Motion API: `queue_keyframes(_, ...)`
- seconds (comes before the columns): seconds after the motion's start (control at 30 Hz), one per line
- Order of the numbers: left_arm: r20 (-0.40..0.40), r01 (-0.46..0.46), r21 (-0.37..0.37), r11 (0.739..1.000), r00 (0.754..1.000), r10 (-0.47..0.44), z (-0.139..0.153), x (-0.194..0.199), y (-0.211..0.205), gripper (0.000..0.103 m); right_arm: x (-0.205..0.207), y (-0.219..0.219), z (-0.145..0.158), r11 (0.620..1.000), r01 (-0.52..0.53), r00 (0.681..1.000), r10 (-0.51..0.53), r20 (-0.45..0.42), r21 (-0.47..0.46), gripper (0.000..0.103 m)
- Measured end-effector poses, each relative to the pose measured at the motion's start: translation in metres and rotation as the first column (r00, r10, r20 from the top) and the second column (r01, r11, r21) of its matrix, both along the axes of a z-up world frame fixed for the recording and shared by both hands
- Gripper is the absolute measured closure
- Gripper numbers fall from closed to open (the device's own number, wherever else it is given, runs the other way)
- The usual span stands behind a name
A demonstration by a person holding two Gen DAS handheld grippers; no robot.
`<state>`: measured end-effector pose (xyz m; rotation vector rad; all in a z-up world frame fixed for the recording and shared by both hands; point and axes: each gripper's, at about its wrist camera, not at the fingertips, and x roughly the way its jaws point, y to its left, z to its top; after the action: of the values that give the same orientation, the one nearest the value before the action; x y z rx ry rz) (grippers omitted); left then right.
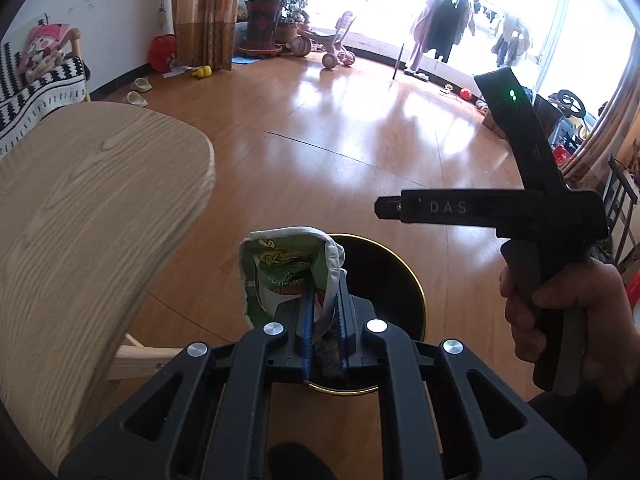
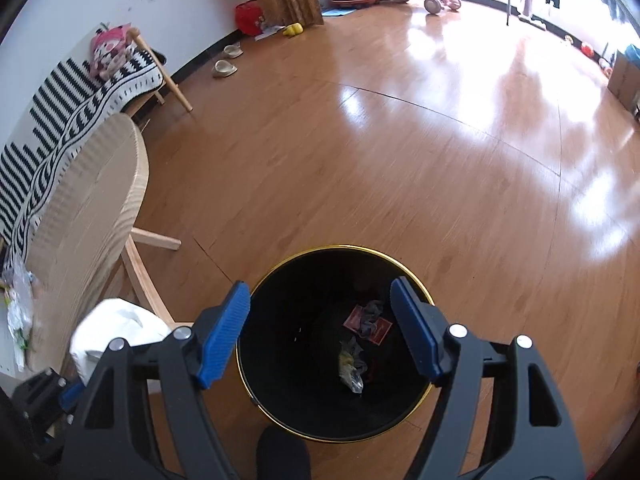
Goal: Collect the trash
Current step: 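Open both tools to drop the wrapper and snack bag into the bin, then grasp the white tissue with the right tool while the left grasps the green-white package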
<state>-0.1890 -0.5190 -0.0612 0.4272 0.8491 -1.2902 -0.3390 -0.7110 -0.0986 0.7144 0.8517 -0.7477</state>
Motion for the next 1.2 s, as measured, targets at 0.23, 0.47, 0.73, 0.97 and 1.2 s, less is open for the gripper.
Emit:
queue_keyframes(0.23,-0.059,0.044,0.011,0.999,0.997,-0.043,-0.014,-0.008,-0.019,0.094,-0.02,-0.004,0.004,0.997,0.075,0.997,-0.075,0.026,-0.004,0.031)
queue_keyframes(0.47,-0.056,0.07,0.005,0.998,0.996,-0.069,-0.021,-0.011,-0.028,0.049,-0.032,0.0,0.011,0.993,0.113,0.992,-0.112,0.056,-0.022,0.027)
queue_keyframes(0.73,0.007,0.032,-0.053,0.998,0.999,-0.031,0.01,0.004,0.013,0.026,-0.011,0.019,0.021,0.997,0.067,0.996,-0.065,0.053,-0.035,0.026)
queue_keyframes(0.97,0.147,-0.085,-0.119,0.989,0.984,0.102,0.056,0.04,0.095,0.012,0.061,0.078,0.058,0.989,-0.11,0.989,0.119,0.086,-0.1,0.024)
queue_keyframes(1.2,0.2,-0.323,-0.14,0.936,0.917,0.346,0.079,0.111,0.212,0.012,0.152,0.165,0.094,0.933,-0.324,0.93,0.344,0.127,-0.156,0.024)
